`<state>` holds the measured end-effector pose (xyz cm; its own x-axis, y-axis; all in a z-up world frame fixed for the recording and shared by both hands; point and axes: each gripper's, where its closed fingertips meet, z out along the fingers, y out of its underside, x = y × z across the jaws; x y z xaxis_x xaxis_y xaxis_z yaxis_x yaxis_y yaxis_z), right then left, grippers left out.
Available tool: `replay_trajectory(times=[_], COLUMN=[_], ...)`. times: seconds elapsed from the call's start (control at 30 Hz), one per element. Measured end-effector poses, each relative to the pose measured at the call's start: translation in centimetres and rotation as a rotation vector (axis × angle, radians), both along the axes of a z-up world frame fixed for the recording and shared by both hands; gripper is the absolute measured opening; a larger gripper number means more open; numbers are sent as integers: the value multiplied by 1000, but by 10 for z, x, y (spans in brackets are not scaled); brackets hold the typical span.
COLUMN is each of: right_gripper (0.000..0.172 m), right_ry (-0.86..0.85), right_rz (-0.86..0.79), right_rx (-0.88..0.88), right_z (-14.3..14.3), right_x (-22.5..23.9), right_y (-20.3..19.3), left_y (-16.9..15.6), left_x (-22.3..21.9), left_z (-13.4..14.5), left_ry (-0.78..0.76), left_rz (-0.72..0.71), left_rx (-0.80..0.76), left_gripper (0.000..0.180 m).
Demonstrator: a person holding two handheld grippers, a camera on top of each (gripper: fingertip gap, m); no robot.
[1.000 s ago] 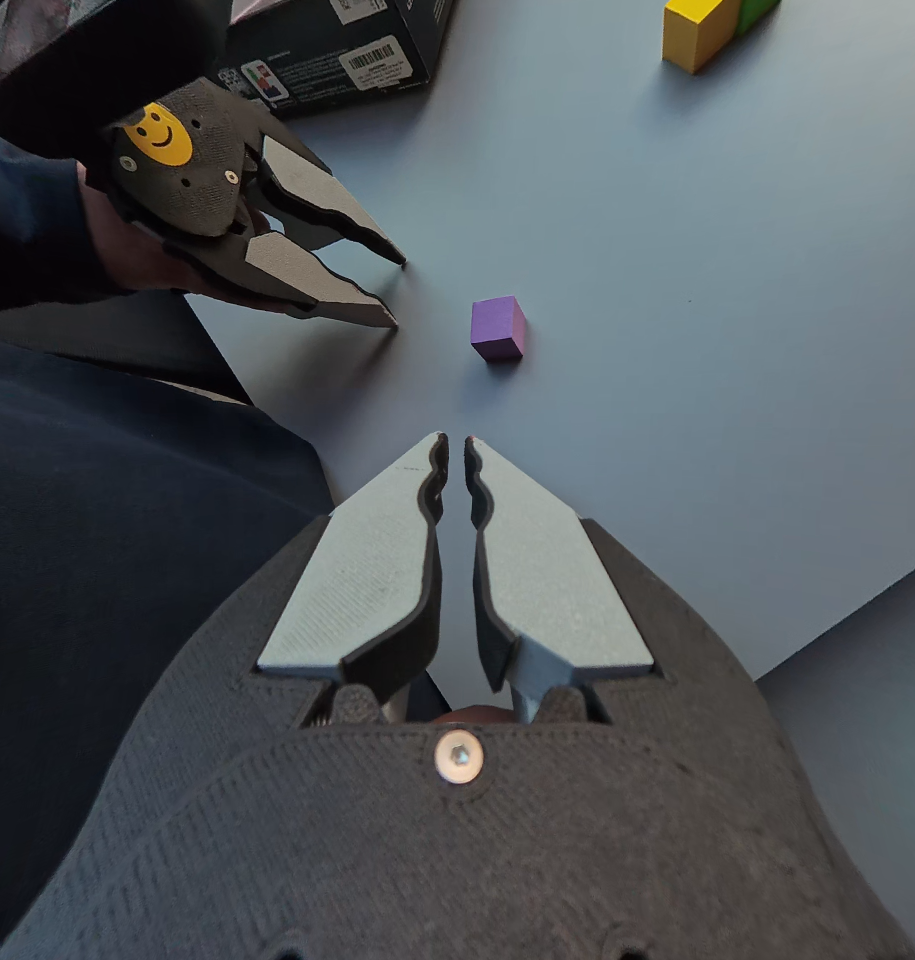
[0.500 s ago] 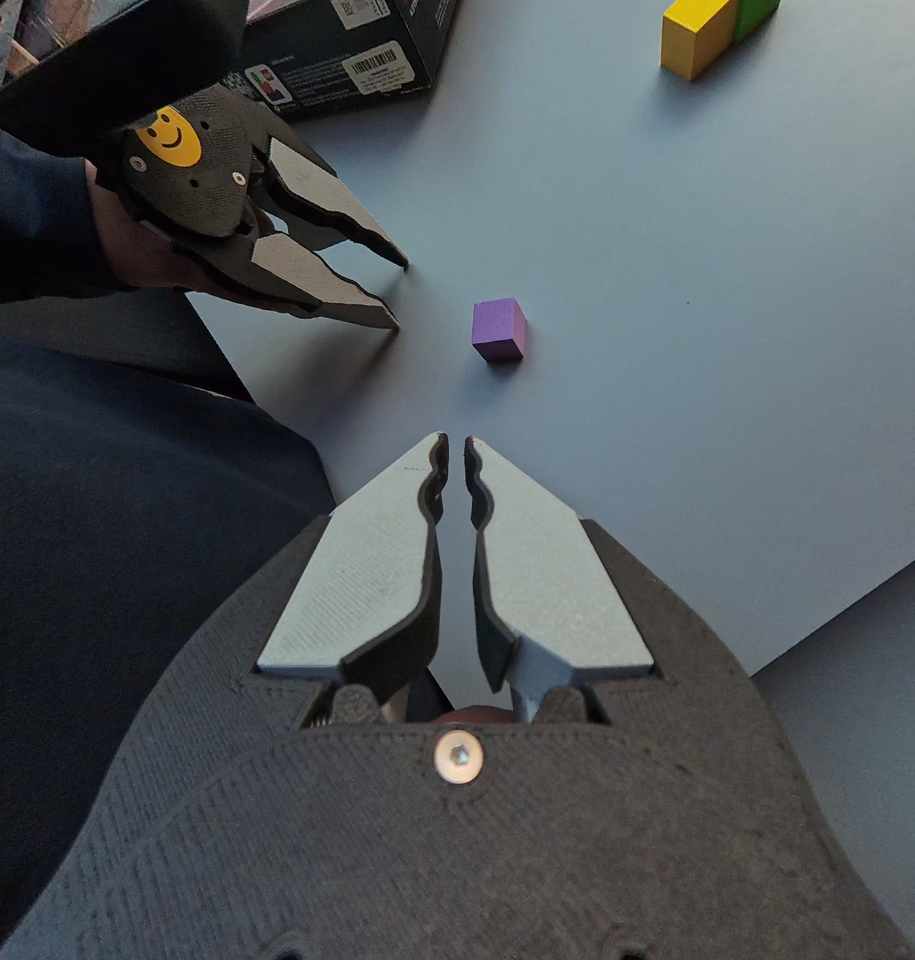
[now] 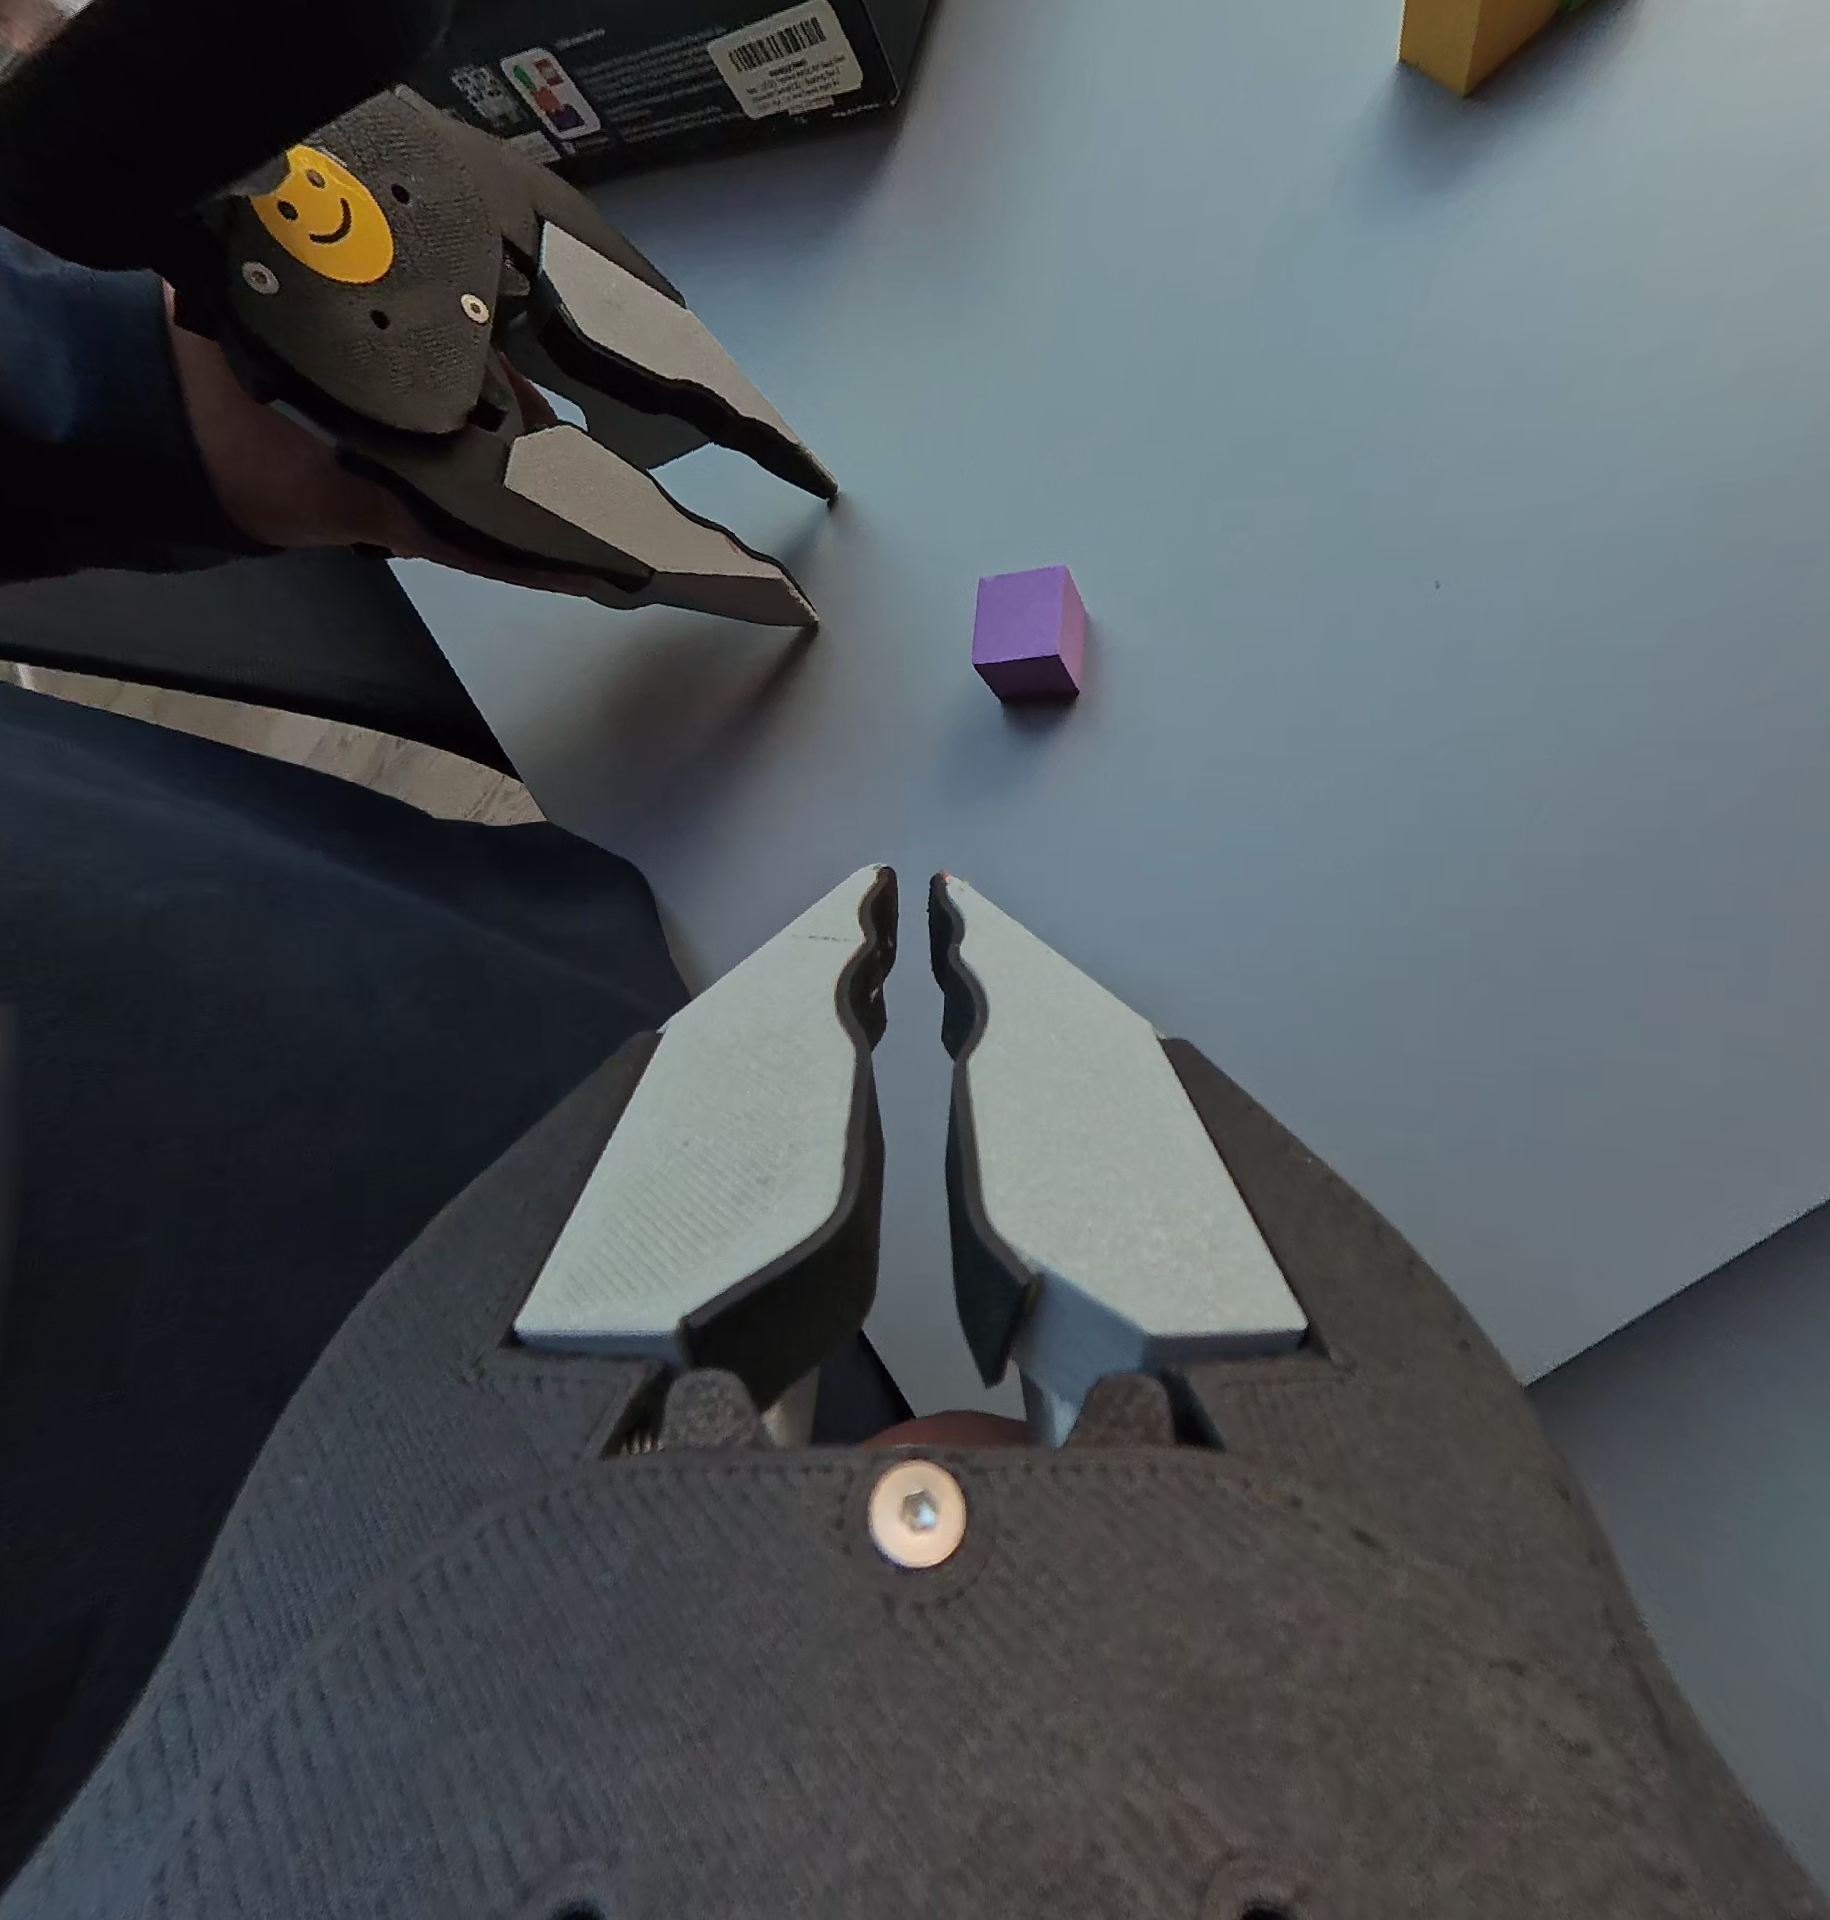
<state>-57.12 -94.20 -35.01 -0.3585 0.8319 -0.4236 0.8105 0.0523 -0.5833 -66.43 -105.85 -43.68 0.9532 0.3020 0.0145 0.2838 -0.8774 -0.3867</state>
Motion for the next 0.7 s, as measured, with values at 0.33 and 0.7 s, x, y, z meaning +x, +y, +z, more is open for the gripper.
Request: replay_trajectory(times=[0.33, 0.7], right_gripper=[3, 14], right_ry=[5, 26], right_rz=[-6, 71], right_rx=[-11, -1], right_z=[-1, -7], right_x=[-4, -2], right_y=[-1, -13], left_y=[0, 0], left_x=[0, 0], left_z=[0, 0], left_ry=[0, -2], left_rz=[-2, 0], left_rx=[-1, -6], left_gripper=[40, 40])
